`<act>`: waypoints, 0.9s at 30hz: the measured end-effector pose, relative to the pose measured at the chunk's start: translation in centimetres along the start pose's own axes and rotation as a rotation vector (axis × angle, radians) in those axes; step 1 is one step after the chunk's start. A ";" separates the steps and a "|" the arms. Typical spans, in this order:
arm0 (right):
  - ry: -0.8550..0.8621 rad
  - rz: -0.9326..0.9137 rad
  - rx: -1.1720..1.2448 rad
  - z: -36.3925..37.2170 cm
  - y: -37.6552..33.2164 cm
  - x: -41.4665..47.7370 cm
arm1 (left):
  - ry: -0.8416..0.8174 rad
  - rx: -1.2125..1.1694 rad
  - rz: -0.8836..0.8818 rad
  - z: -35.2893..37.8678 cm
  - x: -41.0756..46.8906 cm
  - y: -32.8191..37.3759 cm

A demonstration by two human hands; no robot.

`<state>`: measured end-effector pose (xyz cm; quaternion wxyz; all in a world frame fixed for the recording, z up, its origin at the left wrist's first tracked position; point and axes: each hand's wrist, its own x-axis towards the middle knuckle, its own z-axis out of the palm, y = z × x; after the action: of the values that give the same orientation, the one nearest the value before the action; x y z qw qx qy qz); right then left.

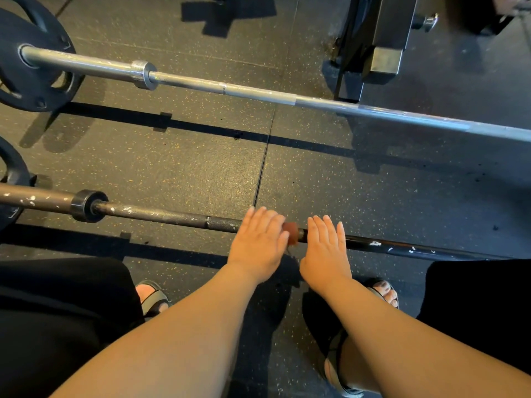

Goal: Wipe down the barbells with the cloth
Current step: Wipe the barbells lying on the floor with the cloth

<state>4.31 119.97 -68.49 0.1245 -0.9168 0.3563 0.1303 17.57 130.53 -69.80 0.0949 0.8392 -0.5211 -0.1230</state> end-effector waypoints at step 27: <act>-0.160 0.043 -0.157 -1.2 -1.4 1.1 | -0.096 0.021 0.102 0.2 -1.2 0.5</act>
<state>6.23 119.91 -67.59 0.0776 -0.9027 0.3534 0.2331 16.57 131.37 -69.73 0.0671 0.8056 -0.5685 -0.1524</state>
